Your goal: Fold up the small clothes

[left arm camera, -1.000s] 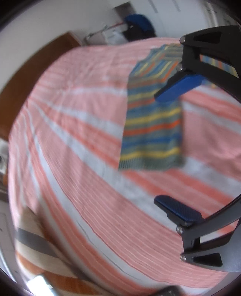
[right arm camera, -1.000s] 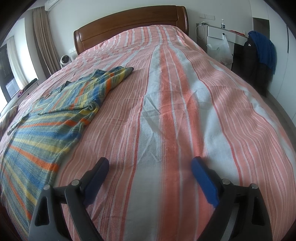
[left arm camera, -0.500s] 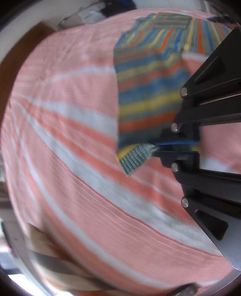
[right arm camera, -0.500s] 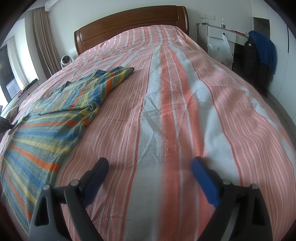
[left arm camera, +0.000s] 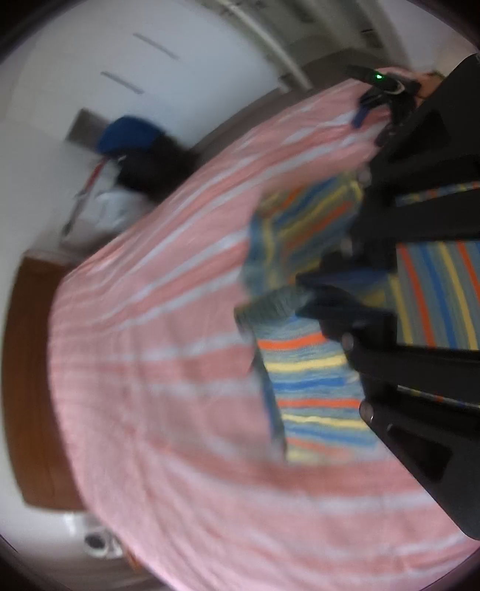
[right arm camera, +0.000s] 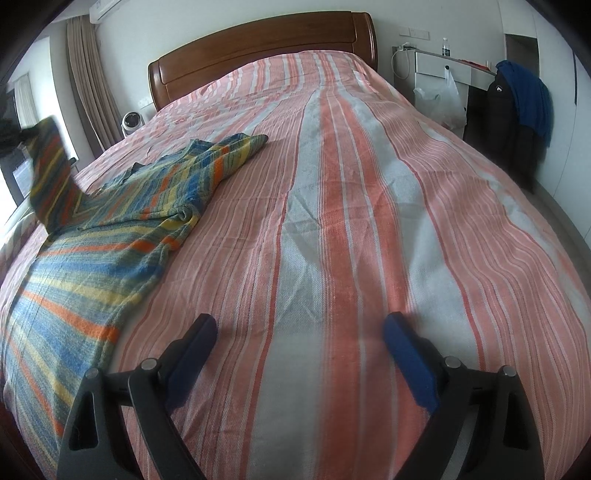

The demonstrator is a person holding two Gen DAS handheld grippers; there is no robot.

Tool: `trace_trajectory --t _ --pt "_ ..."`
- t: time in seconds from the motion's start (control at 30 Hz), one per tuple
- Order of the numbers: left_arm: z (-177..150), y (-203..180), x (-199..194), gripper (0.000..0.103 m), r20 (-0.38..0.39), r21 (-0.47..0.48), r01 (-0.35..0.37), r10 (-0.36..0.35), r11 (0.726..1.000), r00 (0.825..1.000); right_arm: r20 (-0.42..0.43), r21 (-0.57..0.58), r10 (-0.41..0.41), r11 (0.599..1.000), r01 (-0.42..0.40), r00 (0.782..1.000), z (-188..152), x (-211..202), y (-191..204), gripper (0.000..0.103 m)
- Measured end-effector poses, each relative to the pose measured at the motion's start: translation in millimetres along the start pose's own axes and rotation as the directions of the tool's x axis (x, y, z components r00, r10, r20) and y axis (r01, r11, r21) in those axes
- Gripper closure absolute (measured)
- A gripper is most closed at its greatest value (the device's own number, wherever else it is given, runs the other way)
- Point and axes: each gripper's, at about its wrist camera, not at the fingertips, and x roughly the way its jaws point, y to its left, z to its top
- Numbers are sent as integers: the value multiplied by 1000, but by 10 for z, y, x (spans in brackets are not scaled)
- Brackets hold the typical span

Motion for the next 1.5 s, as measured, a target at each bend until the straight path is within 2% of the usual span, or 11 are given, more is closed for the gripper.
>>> trace_trajectory --t 0.03,0.07,0.2,0.33,0.43,0.5,0.6,0.7,0.83,1.0,1.5 --pt "-55 -62 173 24 -30 -23 0 0 1000 1000 0 1 1 1000 -1 1000 -1 0 0 12" --pt "-122 -62 270 16 -33 -55 3 -5 998 999 1 2 4 1000 -4 1000 1 -2 -5 12" --pt "-379 280 239 13 -28 -205 35 -41 978 999 5 8 12 1000 -12 1000 7 -8 -16 12" --pt "-637 751 21 13 -41 -282 -74 65 957 997 9 12 18 1000 -18 1000 9 -10 -23 12" --pt "-965 1113 -174 12 -106 -208 -286 270 935 957 10 13 19 1000 -19 1000 8 -9 -29 12" --pt "-1237 1335 -298 12 -138 -135 -434 417 891 898 11 14 21 1000 -21 1000 8 -9 -29 11" --pt "-1670 1653 -455 11 -133 -116 -526 512 842 849 12 17 26 1000 -27 1000 7 -10 -36 11" --pt "-1992 1852 -483 8 -95 -144 -554 546 820 832 12 16 24 1000 -24 1000 4 -10 -37 11" --pt "-2293 1999 -408 3 -59 -227 -519 521 824 852 12 15 22 1000 -23 1000 4 -10 -34 11" --pt "-2439 1974 -445 1 64 -257 -495 525 830 848 11 13 18 1000 -18 1000 1 -5 -32 11" --pt "-2473 2013 -433 0 93 -262 -482 519 836 850 8 3 4 1000 -4 1000 1 15 -9 11"
